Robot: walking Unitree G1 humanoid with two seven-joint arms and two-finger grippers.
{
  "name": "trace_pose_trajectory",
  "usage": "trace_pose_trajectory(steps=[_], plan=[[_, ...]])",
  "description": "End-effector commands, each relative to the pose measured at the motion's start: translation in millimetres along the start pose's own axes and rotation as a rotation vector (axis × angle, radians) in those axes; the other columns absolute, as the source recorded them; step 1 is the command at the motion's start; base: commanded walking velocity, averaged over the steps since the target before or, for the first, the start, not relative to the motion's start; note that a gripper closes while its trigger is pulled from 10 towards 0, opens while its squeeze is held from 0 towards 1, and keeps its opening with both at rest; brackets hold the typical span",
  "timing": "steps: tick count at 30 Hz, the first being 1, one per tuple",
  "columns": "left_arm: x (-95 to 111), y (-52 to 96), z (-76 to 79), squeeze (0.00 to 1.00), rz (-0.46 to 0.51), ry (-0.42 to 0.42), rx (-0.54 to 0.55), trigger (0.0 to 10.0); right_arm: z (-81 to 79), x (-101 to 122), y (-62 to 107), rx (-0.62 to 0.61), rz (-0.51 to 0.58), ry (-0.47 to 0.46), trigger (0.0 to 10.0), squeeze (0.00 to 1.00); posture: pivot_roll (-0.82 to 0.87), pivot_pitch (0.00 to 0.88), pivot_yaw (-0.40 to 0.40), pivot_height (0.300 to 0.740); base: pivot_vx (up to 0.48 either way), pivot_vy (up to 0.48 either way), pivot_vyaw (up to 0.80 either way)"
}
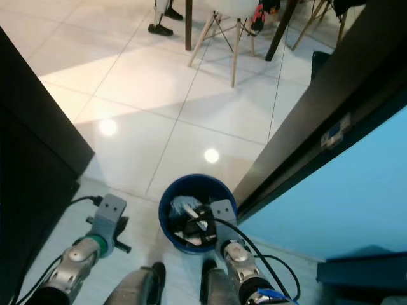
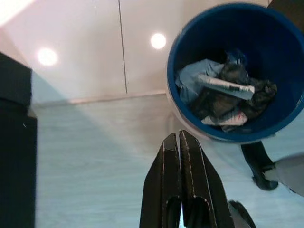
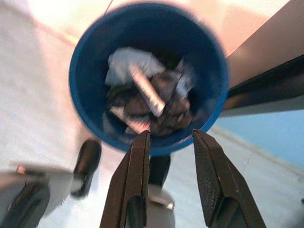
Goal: Clean up the room
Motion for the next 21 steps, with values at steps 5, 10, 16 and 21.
trace_pose_trajectory(steps=[5, 10, 16, 21], plan=[[2.2, -6.9, -3.2, 0.00, -0.010, 0.052, 0.049, 10.0, 19.3, 0.2, 5.7, -0.152, 0.061, -0.011, 10.0, 0.00, 0.07, 0.081, 0.090, 0.740, 0.000, 0.000, 0.00], [5.2, -8.7, -6.1, 0.00, 0.004, 0.081, 0.084, 10.0, 26.5, 9.1, 5.8, -0.187, 0.104, 0.001, 10.0, 0.00, 0.07, 0.070, 0.075, 0.740, 0.000, 0.000, 0.00], [3.3, -8.9, -10.3, 0.00, -0.003, 0.128, 0.119, 10.0, 20.8, 6.1, 4.3, -0.140, 0.080, 0.015, 10.0, 0.00, 0.07, 0.062, 0.063, 0.740, 0.000, 0.000, 0.00], [2.1, -10.1, -10.3, 0.00, -0.010, 0.141, 0.124, 10.0, 15.4, 4.6, 3.5, -0.111, 0.068, 0.033, 10.0, 0.00, 0.07, 0.054, 0.056, 0.740, 0.000, 0.000, 0.00]])
Point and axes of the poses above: a point about 5 cm out from each wrist's last joint towards the gripper, its own y axis pointing back from the gripper into the wrist, its own x axis along the axis of the wrist's last joint, z = x × y, the point moved 4 cm from there along -y, pointing out of the wrist towards the gripper, and after that the axes turned 1 degree about y, right-handed, at the moved point
